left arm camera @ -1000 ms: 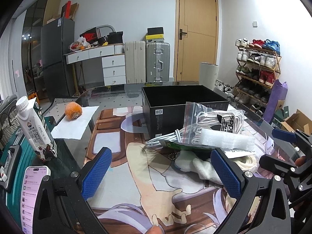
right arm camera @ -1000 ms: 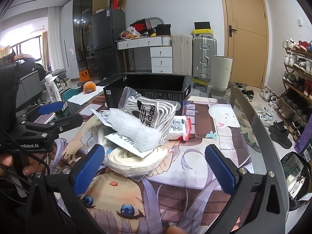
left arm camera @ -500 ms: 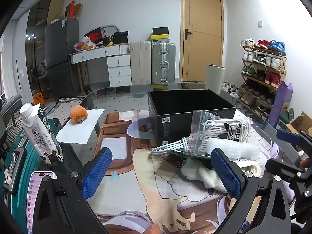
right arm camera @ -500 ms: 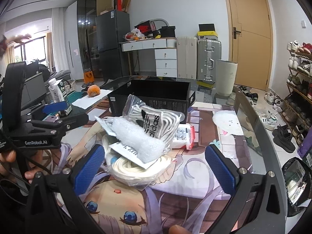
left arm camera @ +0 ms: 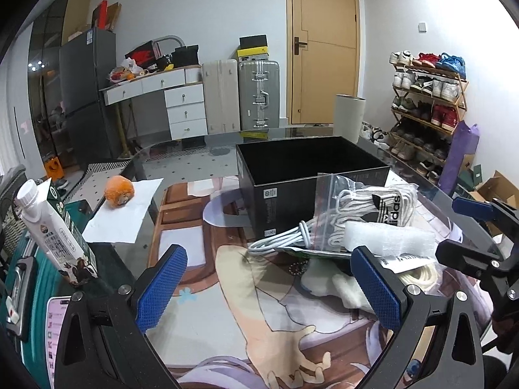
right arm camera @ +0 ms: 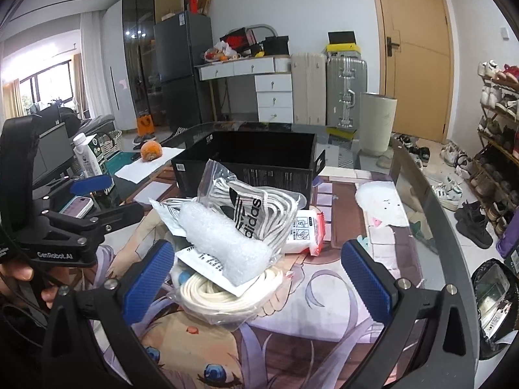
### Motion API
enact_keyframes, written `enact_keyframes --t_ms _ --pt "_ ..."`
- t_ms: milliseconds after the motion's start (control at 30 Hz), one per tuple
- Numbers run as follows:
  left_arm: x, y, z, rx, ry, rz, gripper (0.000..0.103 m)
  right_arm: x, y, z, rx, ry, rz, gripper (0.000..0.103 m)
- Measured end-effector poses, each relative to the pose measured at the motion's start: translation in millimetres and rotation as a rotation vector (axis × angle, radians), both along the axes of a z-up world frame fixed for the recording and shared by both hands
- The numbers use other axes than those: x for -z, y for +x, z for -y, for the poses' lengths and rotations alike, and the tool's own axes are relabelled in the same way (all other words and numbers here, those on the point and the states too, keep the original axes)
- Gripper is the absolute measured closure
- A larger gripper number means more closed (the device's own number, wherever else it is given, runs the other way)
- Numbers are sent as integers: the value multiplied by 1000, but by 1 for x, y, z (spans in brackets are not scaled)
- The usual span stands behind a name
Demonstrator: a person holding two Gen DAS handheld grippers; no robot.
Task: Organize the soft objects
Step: 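Close the right gripper on the white bubble-wrap bag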
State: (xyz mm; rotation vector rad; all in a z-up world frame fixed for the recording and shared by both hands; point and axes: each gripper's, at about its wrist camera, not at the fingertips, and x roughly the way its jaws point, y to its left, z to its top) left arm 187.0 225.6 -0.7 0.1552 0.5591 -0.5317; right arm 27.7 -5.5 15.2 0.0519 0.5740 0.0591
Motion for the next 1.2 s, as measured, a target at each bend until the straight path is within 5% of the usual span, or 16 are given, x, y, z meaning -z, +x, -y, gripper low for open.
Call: enact_keyframes --t_ms 500,733,1000,1133,1167,1200 --pt "11 18 -4 5 2 -45 0 15 39 -8 -48 62 -118 1" --pt "17 24 -4 19 -7 -80 0 17 43 -9 -63 103 -130 11" --pt "17 24 -2 29 3 -81 0 17 30 -9 -83 110 -119 50" --pt "17 22 -1 29 8 -75 0 15 18 -3 -83 117 -89 56" --pt "17 22 -1 30 9 -73 0 13 16 -2 -87 120 -84 69" --pt "16 21 0 29 12 -70 0 12 13 -2 -89 121 -77 69"
